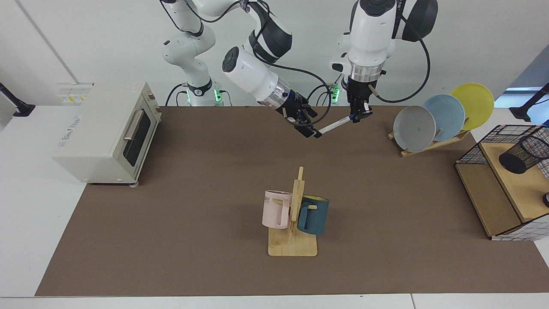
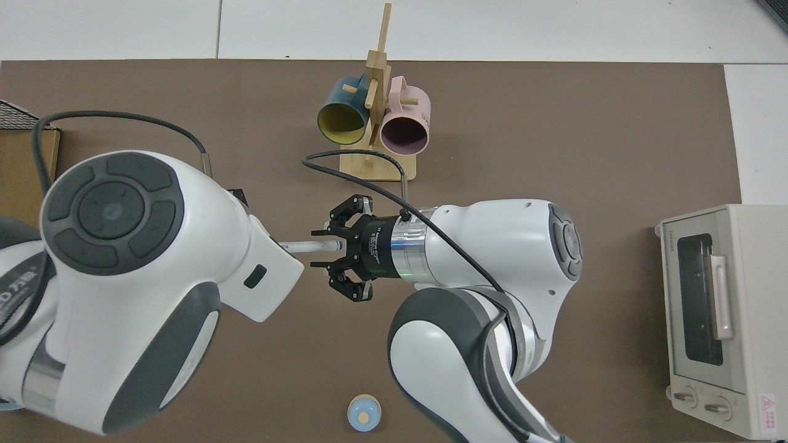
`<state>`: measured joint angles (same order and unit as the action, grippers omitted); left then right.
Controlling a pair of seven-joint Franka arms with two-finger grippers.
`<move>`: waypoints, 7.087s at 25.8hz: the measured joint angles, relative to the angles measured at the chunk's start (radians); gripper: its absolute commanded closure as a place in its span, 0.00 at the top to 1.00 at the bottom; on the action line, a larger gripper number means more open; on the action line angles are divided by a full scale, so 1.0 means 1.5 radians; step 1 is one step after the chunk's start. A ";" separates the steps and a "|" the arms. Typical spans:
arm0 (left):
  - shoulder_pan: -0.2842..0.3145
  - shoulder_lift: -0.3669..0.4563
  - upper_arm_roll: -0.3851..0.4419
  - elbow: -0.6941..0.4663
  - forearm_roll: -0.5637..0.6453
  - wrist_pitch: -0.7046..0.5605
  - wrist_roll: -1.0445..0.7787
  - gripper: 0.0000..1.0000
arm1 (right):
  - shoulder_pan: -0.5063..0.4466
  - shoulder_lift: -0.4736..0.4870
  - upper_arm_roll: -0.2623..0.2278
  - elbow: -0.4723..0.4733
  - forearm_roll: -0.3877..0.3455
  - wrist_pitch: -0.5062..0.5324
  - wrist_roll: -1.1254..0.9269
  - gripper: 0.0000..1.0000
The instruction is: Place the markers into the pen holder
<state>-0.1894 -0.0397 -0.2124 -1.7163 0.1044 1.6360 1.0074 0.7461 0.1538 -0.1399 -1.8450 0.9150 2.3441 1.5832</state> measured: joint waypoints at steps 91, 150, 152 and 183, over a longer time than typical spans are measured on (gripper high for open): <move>0.033 0.137 0.508 0.075 0.446 0.416 0.518 0.00 | -0.374 -0.178 -0.011 0.060 -0.637 -0.453 -1.057 1.00; -0.011 0.134 0.346 0.058 0.098 0.106 0.221 1.00 | -0.380 -0.181 -0.006 0.063 -0.636 -0.459 -1.103 1.00; -0.015 0.129 0.327 0.049 0.079 0.104 0.172 1.00 | -0.380 -0.181 -0.006 0.063 -0.636 -0.459 -1.103 1.00; 0.071 0.054 0.109 0.063 -0.018 -0.003 -0.543 1.00 | -0.380 -0.181 -0.006 0.063 -0.636 -0.459 -1.103 1.00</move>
<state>-0.0834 0.0417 -0.0484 -1.6215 0.0773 1.6316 0.1928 0.1769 -0.1173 -0.1484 -1.7509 -0.0393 1.6556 -0.0711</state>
